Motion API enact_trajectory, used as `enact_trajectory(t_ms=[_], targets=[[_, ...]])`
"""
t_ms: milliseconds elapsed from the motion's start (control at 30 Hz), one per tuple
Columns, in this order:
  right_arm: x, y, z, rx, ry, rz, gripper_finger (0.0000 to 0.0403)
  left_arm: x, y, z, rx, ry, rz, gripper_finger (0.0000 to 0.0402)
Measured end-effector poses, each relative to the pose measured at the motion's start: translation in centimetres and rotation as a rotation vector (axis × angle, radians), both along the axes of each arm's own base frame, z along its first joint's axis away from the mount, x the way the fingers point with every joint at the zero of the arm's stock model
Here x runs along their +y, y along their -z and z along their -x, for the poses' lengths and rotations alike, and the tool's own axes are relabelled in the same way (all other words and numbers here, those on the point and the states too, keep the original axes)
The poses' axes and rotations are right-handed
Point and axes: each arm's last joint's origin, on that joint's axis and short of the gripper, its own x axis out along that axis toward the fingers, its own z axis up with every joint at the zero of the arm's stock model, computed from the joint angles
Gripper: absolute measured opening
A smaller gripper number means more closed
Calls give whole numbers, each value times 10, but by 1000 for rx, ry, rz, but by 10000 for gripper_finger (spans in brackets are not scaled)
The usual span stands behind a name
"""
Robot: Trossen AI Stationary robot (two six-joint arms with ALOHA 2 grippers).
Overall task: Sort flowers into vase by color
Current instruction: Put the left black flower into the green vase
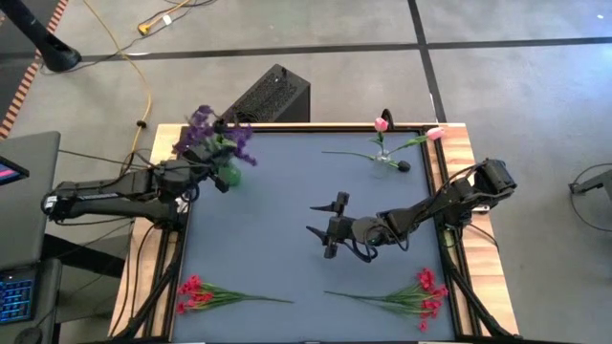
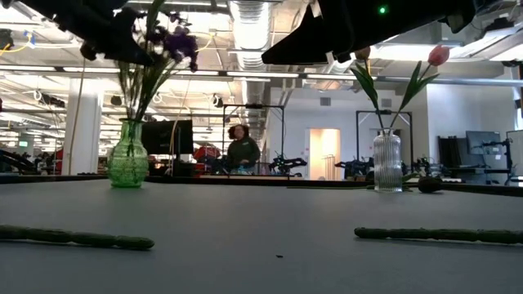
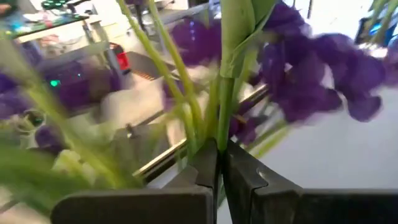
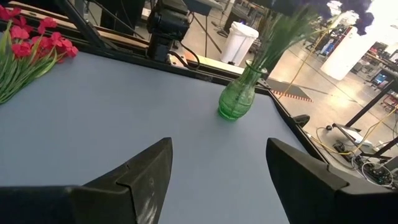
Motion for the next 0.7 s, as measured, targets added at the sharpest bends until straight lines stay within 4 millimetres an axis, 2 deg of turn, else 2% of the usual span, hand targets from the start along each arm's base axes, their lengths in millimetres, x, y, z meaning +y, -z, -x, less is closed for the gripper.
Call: enact_trajectory(t_ms=[467, 700], targets=[[0, 0, 0, -4, 1, -7, 286, 1, 5, 3, -3, -60, 49, 0], [-2, 0, -1, -5, 8, -8, 286, 0, 4, 1, -26, -23, 70, 0]])
